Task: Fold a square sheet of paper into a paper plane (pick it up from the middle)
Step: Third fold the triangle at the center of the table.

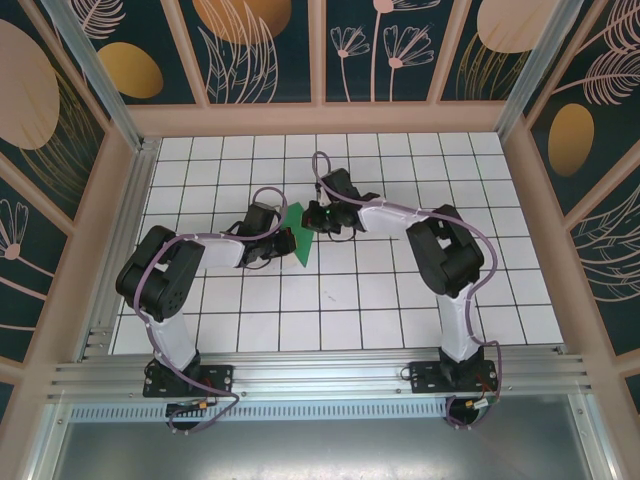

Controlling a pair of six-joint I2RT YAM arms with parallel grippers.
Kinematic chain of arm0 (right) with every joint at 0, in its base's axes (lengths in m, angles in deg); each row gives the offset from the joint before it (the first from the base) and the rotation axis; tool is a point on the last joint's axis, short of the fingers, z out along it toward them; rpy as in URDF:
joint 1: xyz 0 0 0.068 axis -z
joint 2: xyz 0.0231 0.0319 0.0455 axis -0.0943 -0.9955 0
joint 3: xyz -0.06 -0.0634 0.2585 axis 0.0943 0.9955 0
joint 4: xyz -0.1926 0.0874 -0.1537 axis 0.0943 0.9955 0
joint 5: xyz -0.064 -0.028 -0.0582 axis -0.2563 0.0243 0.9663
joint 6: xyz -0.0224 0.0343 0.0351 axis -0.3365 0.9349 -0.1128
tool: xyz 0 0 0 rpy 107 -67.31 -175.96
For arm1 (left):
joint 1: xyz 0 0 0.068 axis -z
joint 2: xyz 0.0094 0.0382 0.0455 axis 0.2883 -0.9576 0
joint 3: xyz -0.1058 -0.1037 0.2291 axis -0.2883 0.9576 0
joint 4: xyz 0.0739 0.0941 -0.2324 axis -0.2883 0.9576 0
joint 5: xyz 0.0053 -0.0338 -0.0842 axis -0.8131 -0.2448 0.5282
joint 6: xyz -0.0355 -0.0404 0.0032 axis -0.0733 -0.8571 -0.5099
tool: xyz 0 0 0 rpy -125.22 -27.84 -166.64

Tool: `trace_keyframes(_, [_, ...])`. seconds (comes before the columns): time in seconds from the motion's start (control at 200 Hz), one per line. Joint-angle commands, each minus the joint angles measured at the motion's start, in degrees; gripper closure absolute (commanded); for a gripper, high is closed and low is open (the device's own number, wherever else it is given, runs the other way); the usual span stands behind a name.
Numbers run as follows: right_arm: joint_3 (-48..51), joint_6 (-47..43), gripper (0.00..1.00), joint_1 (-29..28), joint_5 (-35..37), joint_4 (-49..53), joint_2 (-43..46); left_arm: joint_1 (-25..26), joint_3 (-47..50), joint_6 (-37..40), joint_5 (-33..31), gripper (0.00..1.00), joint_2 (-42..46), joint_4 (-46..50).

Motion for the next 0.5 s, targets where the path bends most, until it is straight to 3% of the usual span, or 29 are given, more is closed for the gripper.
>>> trace_keyframes(0.0, [2.0,0.4,0.95,-0.8,-0.2,0.3,-0.4,-0.1,0.7,1.1,-3.5,1.00,-2.5,7.2])
trace_keyframes(0.495, [-0.3,1.9,0.97,0.1,1.2,1.5,-6.4,-0.1,-0.4,1.3,-3.3,1.00,-1.0,8.1])
